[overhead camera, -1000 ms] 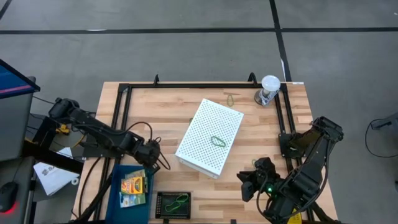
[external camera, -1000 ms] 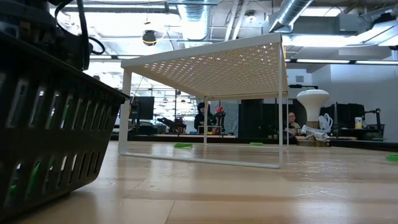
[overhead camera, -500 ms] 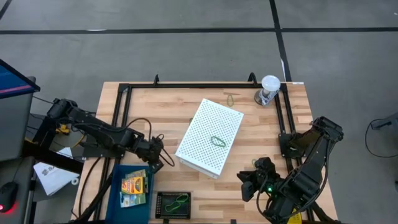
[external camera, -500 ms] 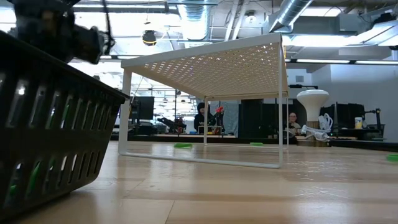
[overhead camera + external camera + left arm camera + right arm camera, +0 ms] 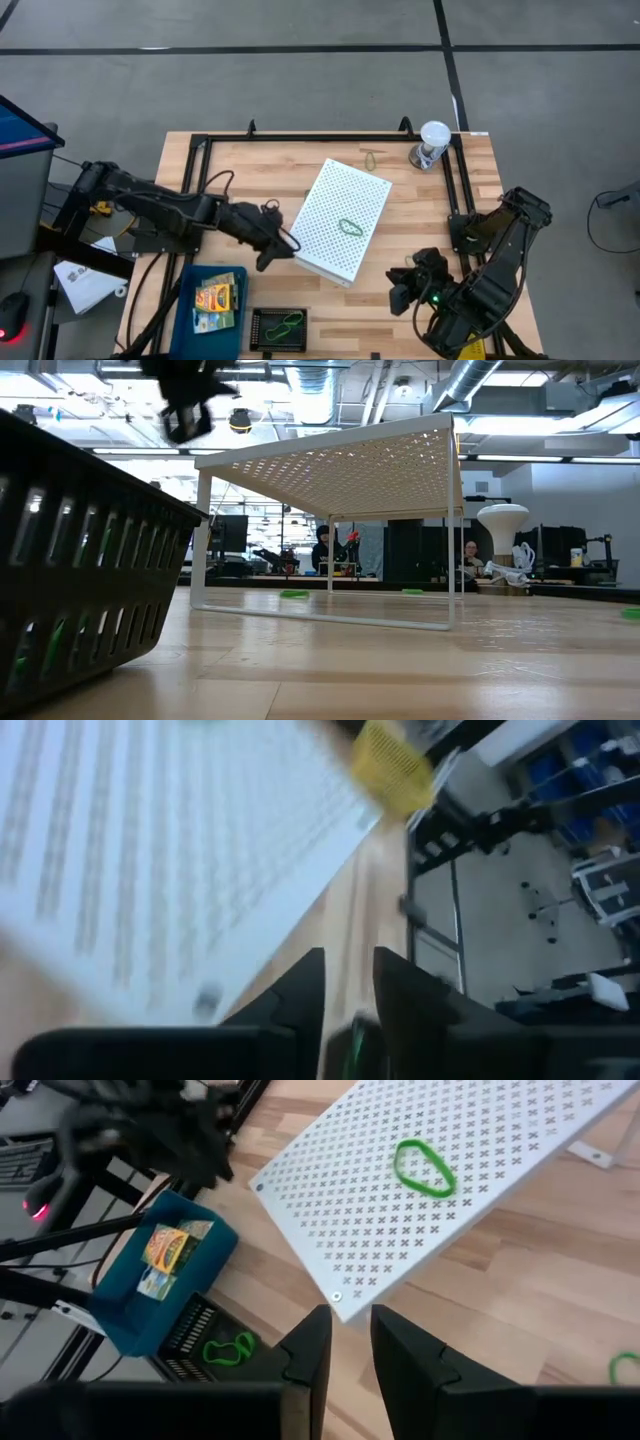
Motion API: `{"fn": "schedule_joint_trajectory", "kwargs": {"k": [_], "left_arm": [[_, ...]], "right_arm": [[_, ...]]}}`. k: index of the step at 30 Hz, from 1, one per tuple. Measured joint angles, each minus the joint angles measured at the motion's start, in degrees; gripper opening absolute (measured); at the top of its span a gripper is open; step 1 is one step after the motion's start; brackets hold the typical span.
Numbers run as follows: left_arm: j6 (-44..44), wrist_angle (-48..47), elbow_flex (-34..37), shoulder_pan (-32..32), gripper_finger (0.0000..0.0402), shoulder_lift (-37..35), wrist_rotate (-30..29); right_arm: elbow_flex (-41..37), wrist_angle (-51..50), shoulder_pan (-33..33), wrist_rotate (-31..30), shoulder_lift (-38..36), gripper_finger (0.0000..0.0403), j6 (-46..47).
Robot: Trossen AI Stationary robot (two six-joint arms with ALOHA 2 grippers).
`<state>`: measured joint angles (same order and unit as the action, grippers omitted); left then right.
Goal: Pick & Place Office Desk Supplies
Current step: Put the green rubber band into the black bin
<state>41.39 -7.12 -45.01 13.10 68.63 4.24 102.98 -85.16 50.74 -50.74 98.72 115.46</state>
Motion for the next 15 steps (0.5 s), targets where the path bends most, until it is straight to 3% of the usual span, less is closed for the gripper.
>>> {"fn": "schedule_joint_trajectory", "kwargs": {"k": [8, 15], "left_arm": [[-11.2, -0.8, -7.3, -5.8, 0.0112, 0.8, -2.6], [-14.6, -1.9, -11.9, -9.4, 0.0113, 7.7, 0.9]], "right_arm": [[0.0, -1.9, -1.5, 0.2, 0.0, 0.0072, -0.4], [0.0, -4.6, -1.7, 3.1, 0.0, 0.0072, 0.1]]}}
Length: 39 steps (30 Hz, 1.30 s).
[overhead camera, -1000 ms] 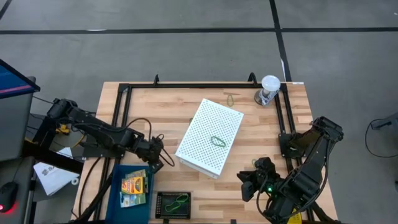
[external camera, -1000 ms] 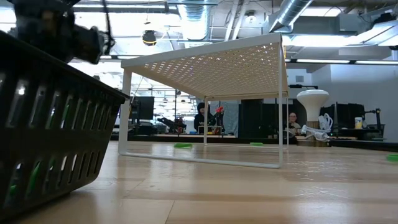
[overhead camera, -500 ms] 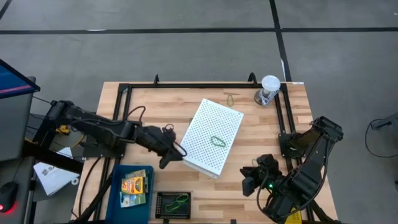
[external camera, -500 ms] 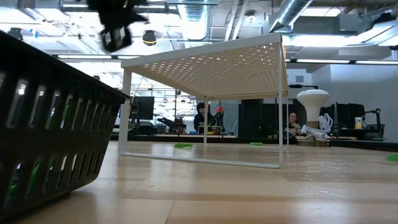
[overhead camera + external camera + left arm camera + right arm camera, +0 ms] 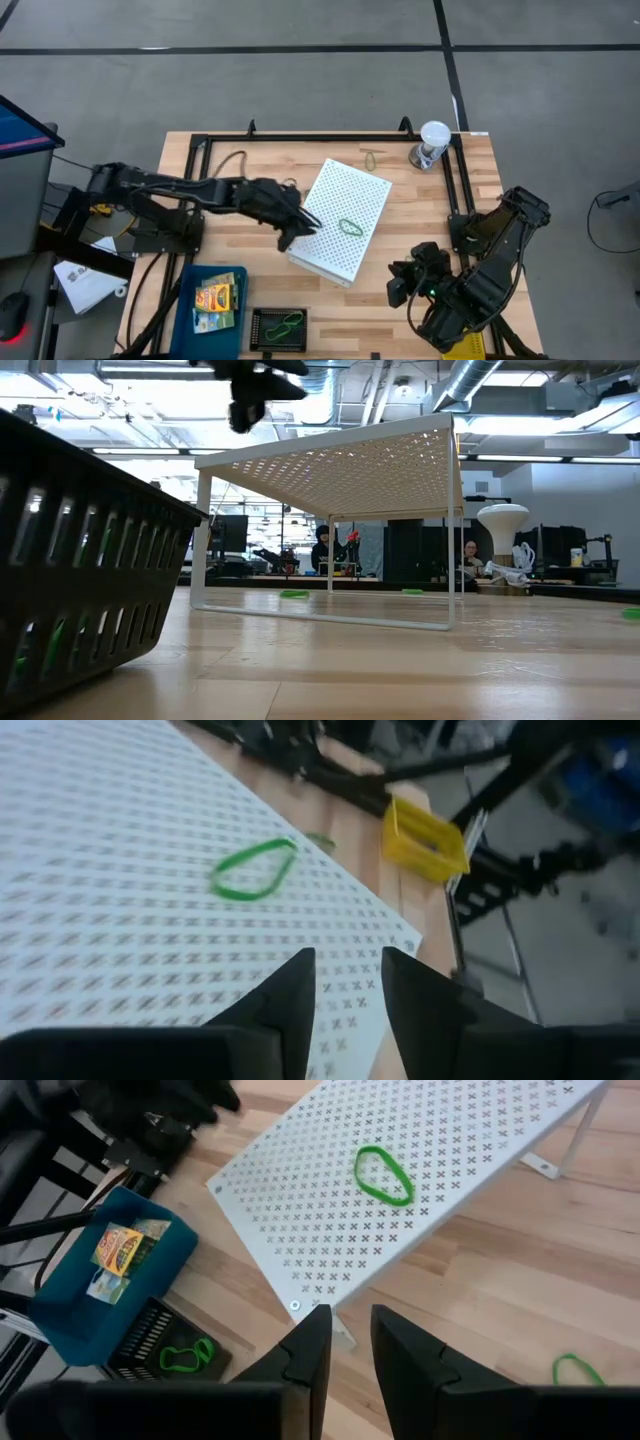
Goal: Pick & Place Office Desk Supplies
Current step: Put the green rubber band into the black bin
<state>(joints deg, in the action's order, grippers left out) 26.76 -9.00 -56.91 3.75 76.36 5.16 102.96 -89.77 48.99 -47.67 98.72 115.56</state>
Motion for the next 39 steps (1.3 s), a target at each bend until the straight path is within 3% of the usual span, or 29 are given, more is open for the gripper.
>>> {"fn": "schedule_joint_trajectory", "kwargs": {"k": [8, 13, 20, 31, 39], "left_arm": [[-10.9, -11.9, -12.7, -1.9, 0.0116, 14.9, -5.4], [-22.5, -9.6, -14.3, -2.9, 0.0122, 17.9, -8.3], [-39.4, -8.1, -14.2, -1.9, 0.0129, 19.4, -6.7], [-37.0, -1.2, -14.2, -2.2, 0.0193, 24.1, -4.6], [-34.0, 3.3, -14.5, -2.3, 0.0191, 27.4, -4.2]], "right_arm": [[0.0, -0.2, 0.2, -0.1, 0.0, 0.0072, 1.1], [0.0, -0.2, 1.0, -0.3, 0.0, 0.0072, 2.0], [0.0, -0.2, 2.3, -0.3, 0.0, 0.0072, 2.9], [0.0, -0.3, 3.1, -0.2, -0.1, 0.0072, 3.0], [0.0, -0.2, 3.5, 0.0, -0.1, 0.0072, 3.2]]}}
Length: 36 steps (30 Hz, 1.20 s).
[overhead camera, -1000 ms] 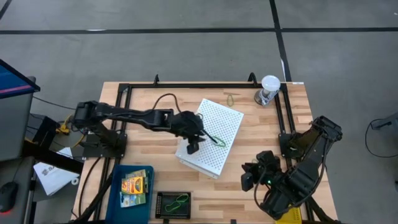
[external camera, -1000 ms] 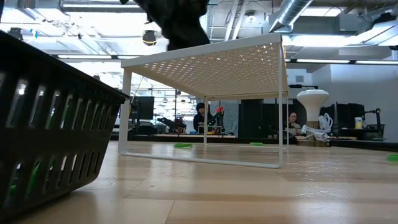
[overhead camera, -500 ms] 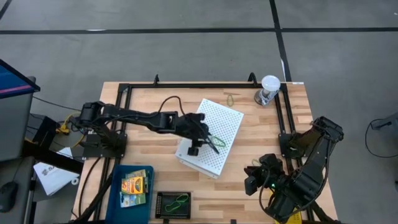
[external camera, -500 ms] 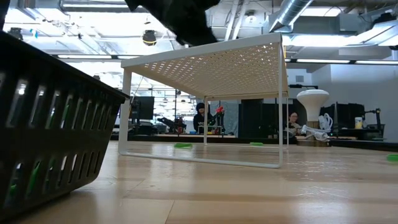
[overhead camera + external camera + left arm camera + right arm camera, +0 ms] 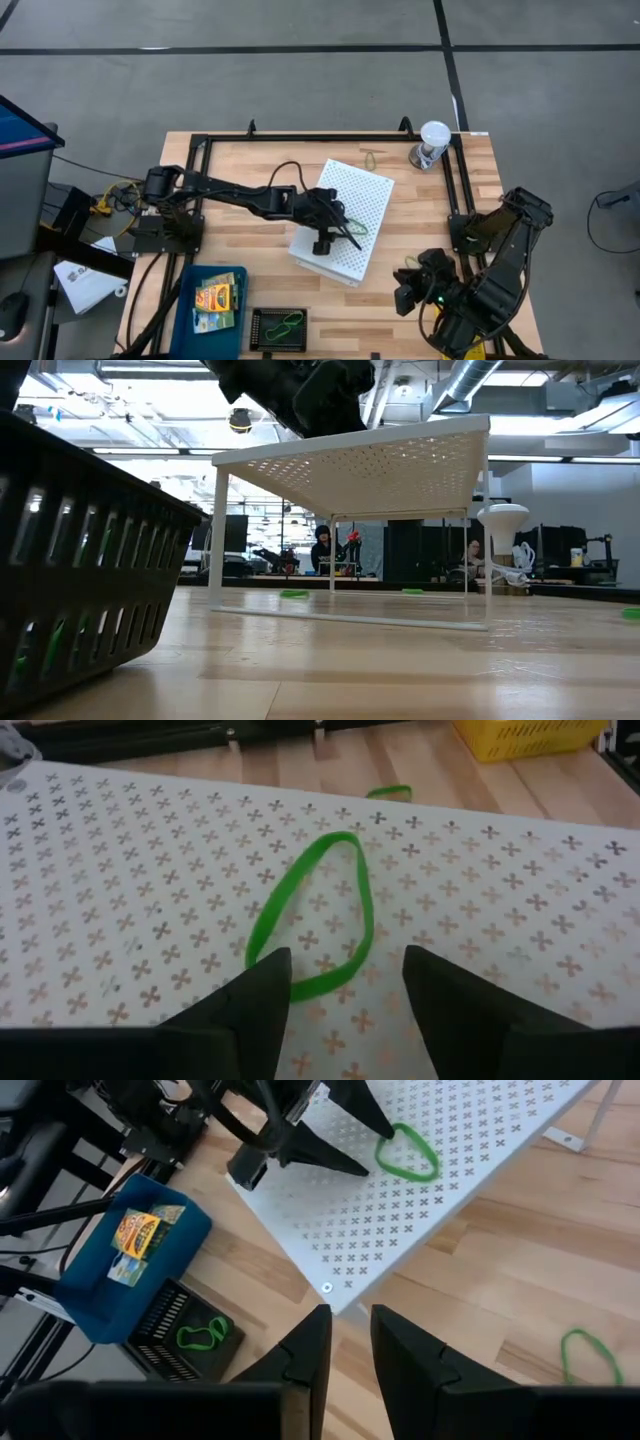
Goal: Pick & Place Office Desk Supplies
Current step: Put the green rubber band into the black bin
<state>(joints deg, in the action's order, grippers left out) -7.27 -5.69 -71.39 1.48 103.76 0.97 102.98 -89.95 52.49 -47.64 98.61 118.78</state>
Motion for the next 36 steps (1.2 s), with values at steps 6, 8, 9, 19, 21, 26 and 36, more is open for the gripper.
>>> {"fn": "schedule_joint_trajectory", "kwargs": {"k": [6, 8, 9, 19, 21, 26, 36], "left_arm": [[1.0, -1.4, 0.3, -0.6, 0.0176, -1.8, -0.6], [2.1, -1.4, 0.4, -1.0, 0.0173, -2.1, -0.7], [2.3, -1.4, 0.4, -1.0, 0.0171, -2.4, -0.9], [3.1, 0.6, 0.3, -1.1, 0.0173, -3.4, -0.4], [3.1, 0.8, 0.3, -1.4, 0.0175, -3.4, -0.5], [3.2, 3.1, 0.3, -2.6, 0.0173, -3.4, 1.5], [3.3, 0.9, 0.4, -2.5, 0.0172, -2.8, 6.1]], "right_arm": [[0.0, 0.4, 0.7, 0.2, 0.0, 0.0072, 0.9], [0.0, 0.4, 0.7, 0.2, 0.0, 0.0072, 0.9], [0.0, 0.4, 0.7, 0.2, 0.0, 0.0072, 0.9], [0.0, 0.0, 0.7, -0.2, 0.0, 0.0072, 0.8], [0.0, 0.0, 0.7, -0.2, 0.0, 0.0072, 0.8], [0.0, 0.0, 0.7, -0.2, 0.0, 0.0072, 0.7], [0.0, 0.2, 0.7, -0.2, 0.0, 0.0072, 0.7]]}}
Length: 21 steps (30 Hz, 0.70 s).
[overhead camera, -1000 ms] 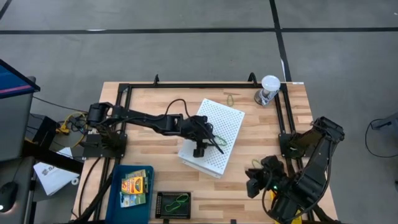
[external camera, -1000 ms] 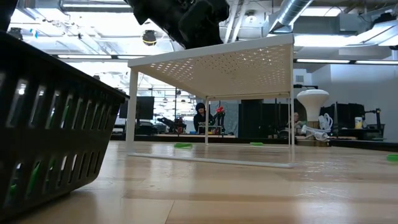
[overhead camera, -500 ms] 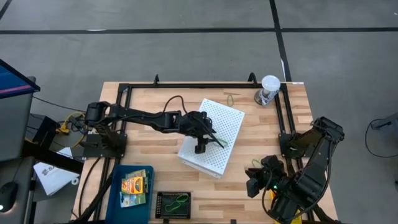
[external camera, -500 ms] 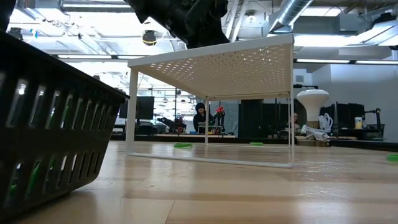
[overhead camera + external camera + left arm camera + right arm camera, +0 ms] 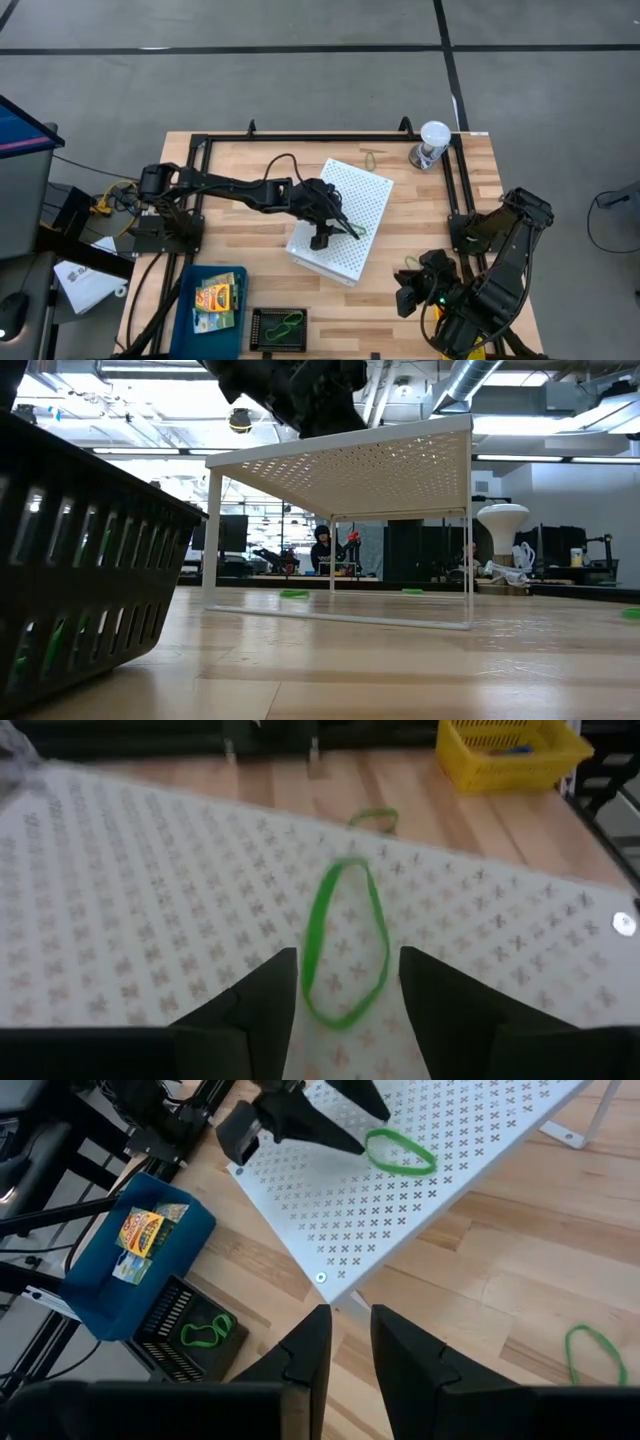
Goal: Pick & Place Office Desk Supplies
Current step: Put the green rubber band into the black bin
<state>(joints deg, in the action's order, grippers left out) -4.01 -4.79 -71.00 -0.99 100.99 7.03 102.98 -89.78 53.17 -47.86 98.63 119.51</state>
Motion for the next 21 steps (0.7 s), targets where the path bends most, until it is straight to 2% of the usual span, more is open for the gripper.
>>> {"fn": "schedule_joint_trajectory", "kwargs": {"k": [16, 18, 21], "left_arm": [[0.4, 1.1, -0.3, 0.3, 0.017, 3.8, 0.6], [1.5, 1.0, -0.3, 0.4, 0.016, 3.8, 0.4], [3.1, 0.4, -0.2, 0.1, 0.0122, 3.4, 0.4]], "right_arm": [[0.0, 0.7, 0.1, 0.0, 0.0, 0.0072, 0.1], [0.0, 0.8, 0.1, 0.0, 0.0, 0.0072, 0.1], [0.0, 1.2, 0.1, 0.0, 0.0, 0.0072, 0.1]]}}
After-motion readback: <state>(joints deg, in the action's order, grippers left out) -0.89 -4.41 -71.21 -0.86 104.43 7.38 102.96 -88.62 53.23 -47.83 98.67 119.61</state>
